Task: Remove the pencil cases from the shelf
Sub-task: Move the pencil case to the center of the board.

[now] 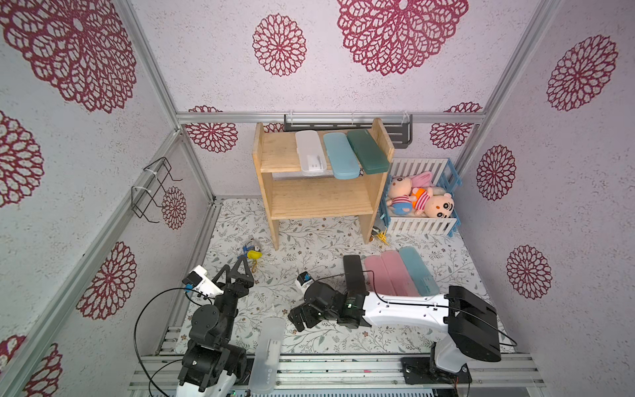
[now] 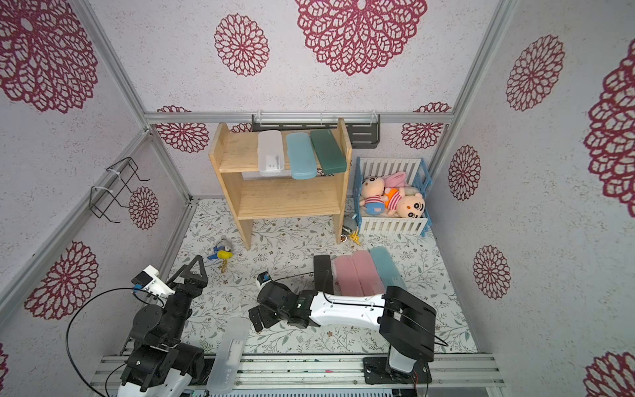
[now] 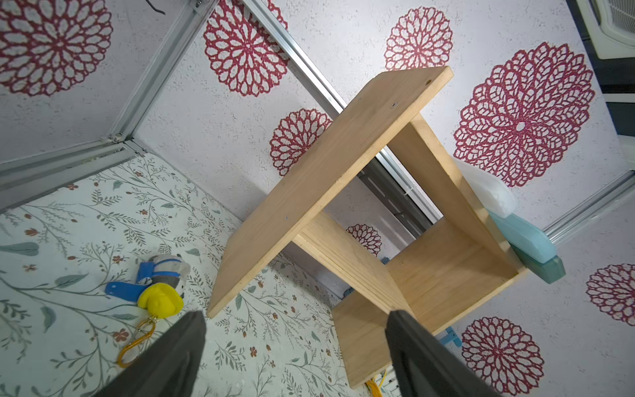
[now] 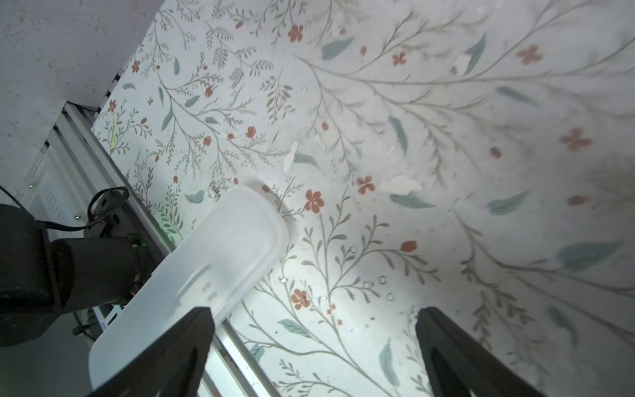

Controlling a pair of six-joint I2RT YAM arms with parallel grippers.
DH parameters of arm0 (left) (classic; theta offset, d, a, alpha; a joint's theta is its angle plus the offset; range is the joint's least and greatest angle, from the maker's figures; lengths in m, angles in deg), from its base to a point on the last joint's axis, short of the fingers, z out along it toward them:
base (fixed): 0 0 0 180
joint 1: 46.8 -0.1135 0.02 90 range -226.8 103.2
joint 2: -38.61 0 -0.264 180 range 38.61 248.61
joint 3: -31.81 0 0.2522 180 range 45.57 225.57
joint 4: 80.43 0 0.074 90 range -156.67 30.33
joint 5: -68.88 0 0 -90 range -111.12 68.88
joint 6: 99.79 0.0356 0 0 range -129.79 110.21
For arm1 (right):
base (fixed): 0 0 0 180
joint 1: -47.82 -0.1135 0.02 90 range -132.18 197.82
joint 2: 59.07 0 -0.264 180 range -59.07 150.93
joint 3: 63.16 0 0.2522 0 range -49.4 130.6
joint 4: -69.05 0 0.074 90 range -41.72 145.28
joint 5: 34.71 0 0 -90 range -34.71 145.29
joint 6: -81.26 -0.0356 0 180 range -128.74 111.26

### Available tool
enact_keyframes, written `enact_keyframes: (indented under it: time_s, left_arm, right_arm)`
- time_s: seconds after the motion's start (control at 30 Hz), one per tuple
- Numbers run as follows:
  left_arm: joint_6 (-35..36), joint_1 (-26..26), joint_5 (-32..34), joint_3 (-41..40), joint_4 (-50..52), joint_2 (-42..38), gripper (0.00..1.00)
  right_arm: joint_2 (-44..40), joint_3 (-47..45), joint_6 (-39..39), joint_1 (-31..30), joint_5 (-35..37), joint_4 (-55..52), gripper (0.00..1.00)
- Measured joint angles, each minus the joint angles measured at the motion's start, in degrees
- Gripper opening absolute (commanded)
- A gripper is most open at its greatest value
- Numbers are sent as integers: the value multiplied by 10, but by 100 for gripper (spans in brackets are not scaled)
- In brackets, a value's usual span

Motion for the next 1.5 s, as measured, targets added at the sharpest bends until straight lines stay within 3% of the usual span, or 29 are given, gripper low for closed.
enact_keyframes:
  time_s: [0.3, 0.6, 1.27, 1.3, 1.4, 1.5]
  left_arm:
    - [12, 0, 20, 32, 24, 9, 92]
    - [40, 0, 33, 61, 58, 5, 98]
    - [89, 0, 70, 46, 108, -44, 97]
    - [89, 0, 72, 45, 112, -48, 97]
    - [91, 0, 77, 44, 119, -55, 97]
    - [91, 0, 81, 44, 121, -57, 97]
  right_arm:
    - [149, 220, -120, -59, -12, -97, 99]
    - [244, 302, -212, -66, 6, -213, 99]
    - [372, 494, -256, -80, 3, -306, 99]
    - [377, 503, -256, -80, 4, -314, 97]
    - [386, 517, -251, -80, 6, -327, 76]
    - [386, 520, -253, -80, 14, -325, 41]
